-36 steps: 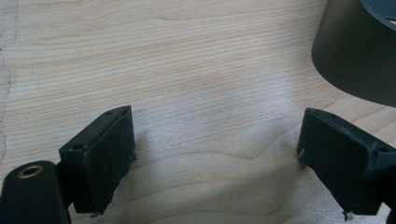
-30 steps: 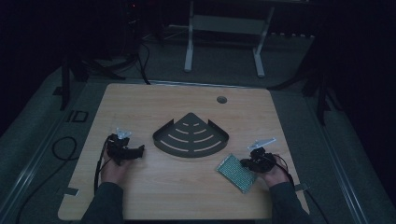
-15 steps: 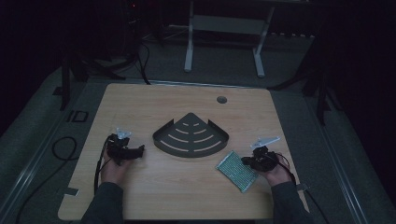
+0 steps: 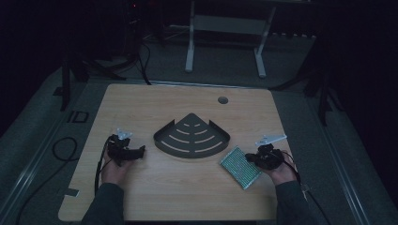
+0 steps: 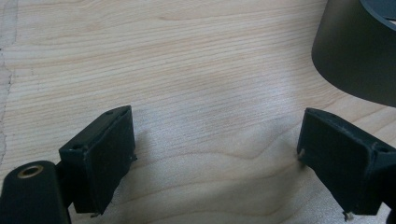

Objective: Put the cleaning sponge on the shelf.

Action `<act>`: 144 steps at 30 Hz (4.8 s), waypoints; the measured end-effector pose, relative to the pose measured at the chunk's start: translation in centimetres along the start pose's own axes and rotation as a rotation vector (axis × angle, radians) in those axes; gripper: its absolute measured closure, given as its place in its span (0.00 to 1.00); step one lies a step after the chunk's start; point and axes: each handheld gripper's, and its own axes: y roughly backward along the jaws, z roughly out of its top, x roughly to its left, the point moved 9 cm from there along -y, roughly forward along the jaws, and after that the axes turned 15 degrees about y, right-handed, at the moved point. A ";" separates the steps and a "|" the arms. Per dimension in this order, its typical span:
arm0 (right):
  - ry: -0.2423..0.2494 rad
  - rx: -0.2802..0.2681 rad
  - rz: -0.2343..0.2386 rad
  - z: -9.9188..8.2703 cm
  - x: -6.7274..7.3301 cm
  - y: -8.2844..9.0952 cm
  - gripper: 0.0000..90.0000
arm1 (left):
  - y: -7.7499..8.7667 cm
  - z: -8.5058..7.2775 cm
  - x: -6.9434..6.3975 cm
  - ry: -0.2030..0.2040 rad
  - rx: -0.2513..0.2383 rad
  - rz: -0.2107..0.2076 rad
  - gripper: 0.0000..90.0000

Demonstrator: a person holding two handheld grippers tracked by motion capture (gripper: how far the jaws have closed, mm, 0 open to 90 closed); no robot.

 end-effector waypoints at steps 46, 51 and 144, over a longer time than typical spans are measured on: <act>0.029 -0.088 -0.054 4.5 -2.0 2.6 1.00 | 0.0 0.0 0.0 0.000 0.000 0.000 0.13; 0.032 -0.084 -0.054 4.8 -2.1 2.5 1.00 | 0.0 0.0 0.0 0.000 0.000 0.000 0.13; 0.036 -0.070 -0.031 14.2 -5.1 -3.4 1.00 | 0.0 0.0 0.0 0.002 -0.001 0.000 0.13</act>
